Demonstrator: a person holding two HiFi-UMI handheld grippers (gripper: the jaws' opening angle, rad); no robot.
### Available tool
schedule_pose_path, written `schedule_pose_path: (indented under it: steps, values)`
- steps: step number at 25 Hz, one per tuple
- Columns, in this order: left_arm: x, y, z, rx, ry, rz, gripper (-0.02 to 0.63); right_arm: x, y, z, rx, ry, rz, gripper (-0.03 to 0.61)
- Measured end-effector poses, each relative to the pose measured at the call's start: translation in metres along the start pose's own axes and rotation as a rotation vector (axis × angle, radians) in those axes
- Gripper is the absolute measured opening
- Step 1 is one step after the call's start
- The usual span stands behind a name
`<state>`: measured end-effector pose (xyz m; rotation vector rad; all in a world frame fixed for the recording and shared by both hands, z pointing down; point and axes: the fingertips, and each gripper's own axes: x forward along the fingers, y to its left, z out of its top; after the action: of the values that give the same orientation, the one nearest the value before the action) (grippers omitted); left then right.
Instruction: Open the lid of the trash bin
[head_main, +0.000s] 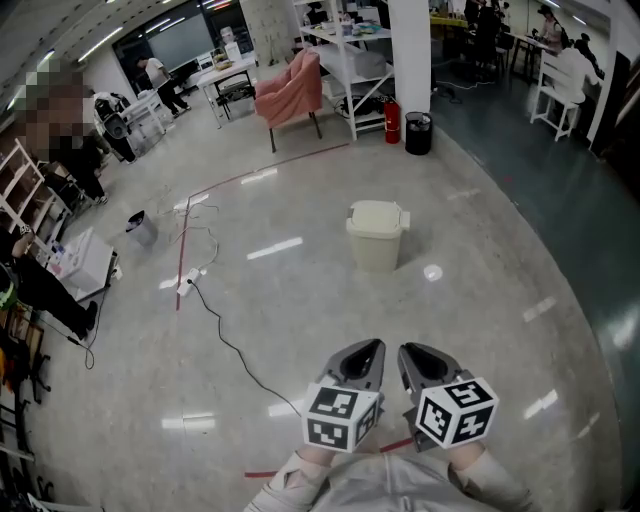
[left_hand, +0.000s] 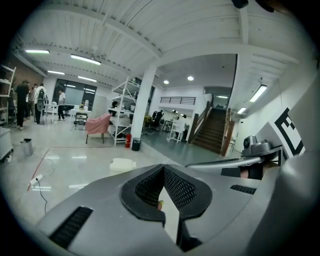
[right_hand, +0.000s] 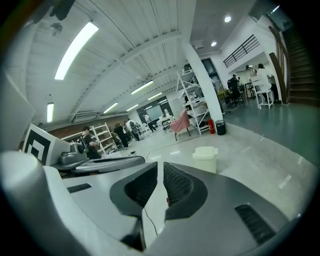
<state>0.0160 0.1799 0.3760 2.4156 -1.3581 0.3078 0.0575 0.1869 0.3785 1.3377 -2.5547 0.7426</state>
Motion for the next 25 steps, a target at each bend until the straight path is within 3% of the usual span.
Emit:
schedule_pose_path:
  steps: [10,25]
  values:
    - [0.055,0.067,0.044,0.030,-0.005,-0.030,0.002,0.078,-0.033,0.050,0.024,-0.016,-0.076,0.006]
    - [0.130,0.159,0.084,0.054,0.015,-0.062,0.002,0.194,-0.058,0.103,0.030,-0.049,-0.094,0.006]
